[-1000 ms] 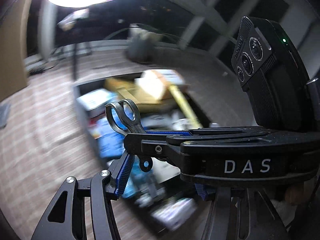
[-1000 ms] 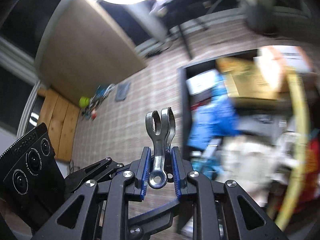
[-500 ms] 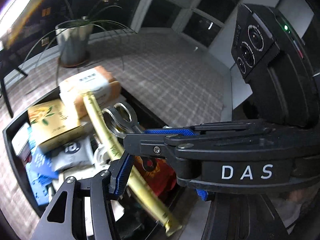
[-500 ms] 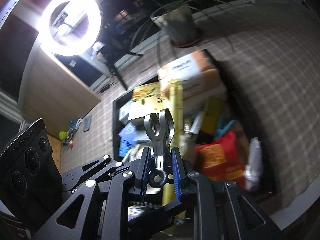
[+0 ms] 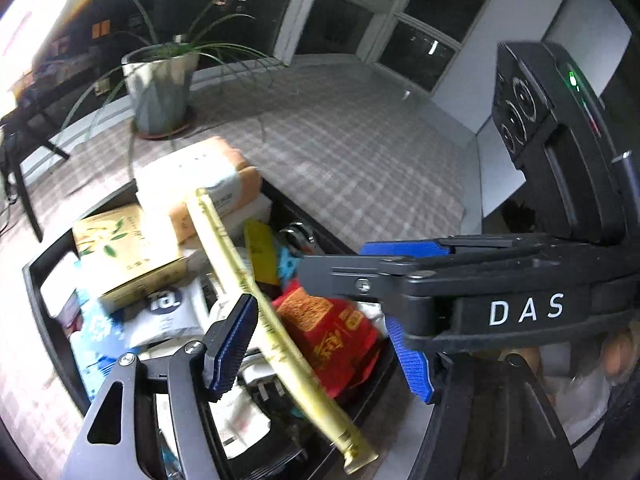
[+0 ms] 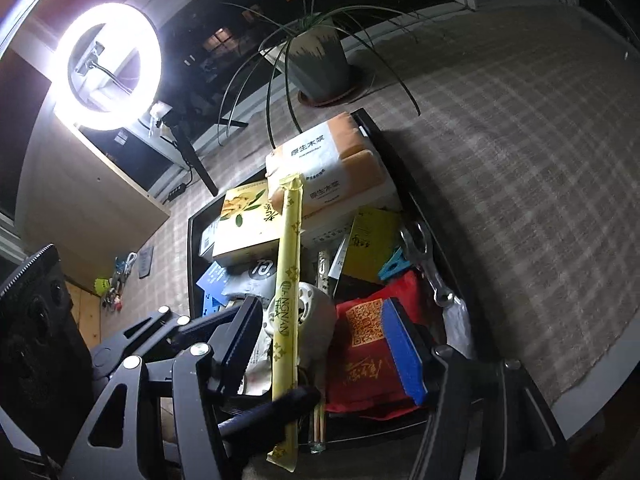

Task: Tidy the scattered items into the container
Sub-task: 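Carry the metal clip over the tray and open the right tool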

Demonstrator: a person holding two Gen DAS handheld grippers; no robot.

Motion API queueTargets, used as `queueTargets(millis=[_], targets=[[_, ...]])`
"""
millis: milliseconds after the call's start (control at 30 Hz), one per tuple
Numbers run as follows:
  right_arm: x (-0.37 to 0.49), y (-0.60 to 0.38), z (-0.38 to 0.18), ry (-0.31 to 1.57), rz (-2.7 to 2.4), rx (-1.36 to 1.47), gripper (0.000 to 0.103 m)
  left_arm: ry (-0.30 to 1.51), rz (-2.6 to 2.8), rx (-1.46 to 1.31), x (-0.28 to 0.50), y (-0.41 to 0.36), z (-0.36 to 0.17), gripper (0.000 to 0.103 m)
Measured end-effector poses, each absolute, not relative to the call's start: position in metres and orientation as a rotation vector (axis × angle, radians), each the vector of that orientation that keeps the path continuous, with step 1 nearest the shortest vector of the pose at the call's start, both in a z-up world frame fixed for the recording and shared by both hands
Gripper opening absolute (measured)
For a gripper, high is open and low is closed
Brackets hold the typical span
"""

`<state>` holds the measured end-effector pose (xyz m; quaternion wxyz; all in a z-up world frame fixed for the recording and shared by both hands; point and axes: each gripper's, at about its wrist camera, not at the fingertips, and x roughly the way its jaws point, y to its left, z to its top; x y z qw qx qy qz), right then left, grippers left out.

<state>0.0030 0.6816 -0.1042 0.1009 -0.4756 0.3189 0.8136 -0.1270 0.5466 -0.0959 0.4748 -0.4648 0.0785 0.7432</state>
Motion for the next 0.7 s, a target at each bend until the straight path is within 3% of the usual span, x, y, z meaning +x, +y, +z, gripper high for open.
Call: queueTargets(millis=[467,700], targets=[[-0.011,0.601,-0.074,0.72,2.534,-1.4,0.063,0.172,2.107,-1.113,-0.125,0.419,-0.058,0.07],[-0.025,0.534,-0.062,0.6,2.624,-1.412,0.065,0.131,2.305,-1.117,-0.116,0.325,-0.04,0.078]])
